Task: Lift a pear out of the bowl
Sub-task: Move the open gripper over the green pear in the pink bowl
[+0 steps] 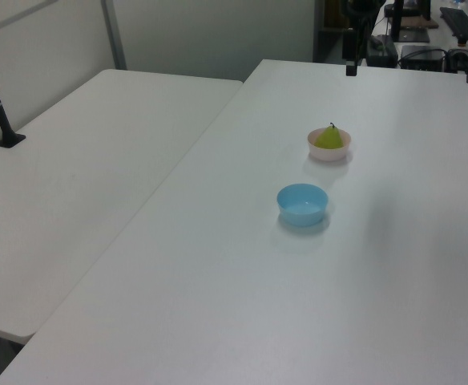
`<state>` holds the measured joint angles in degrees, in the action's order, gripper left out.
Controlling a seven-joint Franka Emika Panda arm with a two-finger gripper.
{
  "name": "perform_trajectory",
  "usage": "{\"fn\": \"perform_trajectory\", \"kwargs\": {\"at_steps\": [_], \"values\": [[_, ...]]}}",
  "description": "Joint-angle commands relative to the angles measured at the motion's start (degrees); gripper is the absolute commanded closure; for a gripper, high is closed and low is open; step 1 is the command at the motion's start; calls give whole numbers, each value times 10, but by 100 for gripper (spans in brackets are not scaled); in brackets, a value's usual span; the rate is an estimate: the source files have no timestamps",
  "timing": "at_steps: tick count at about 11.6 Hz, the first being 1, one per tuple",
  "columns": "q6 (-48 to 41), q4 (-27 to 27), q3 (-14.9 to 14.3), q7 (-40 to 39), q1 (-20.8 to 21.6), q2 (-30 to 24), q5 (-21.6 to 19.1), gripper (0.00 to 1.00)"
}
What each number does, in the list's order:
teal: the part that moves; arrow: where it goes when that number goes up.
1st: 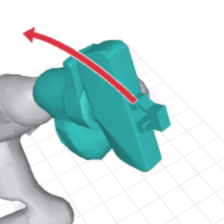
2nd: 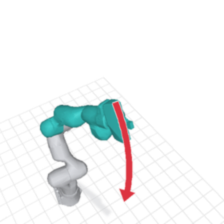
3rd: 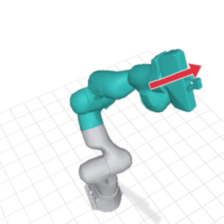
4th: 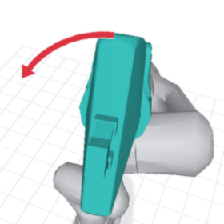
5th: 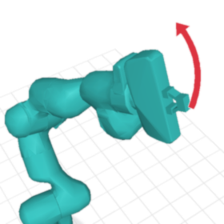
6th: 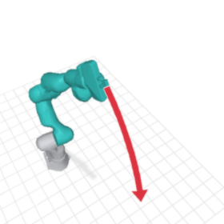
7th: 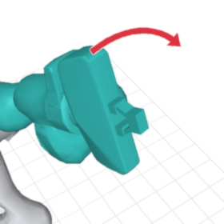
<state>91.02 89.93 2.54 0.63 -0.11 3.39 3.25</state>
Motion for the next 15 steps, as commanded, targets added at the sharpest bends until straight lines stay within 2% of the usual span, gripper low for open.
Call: {"fn": "perform_trajectory", "kwargs": {"at_steps": [1, 3, 8, 13, 15], "values": [[35, 2, -3, -76, -32, 18, -21, 0], [67, 2, -4, -105, -49, 36, -18, 0], [129, 7, -5, -119, -73, 83, -13, 0], [187, 40, -7, -118, -88, 127, -5, 0], [217, 59, -7, -118, -92, 140, 2, 7]]}}
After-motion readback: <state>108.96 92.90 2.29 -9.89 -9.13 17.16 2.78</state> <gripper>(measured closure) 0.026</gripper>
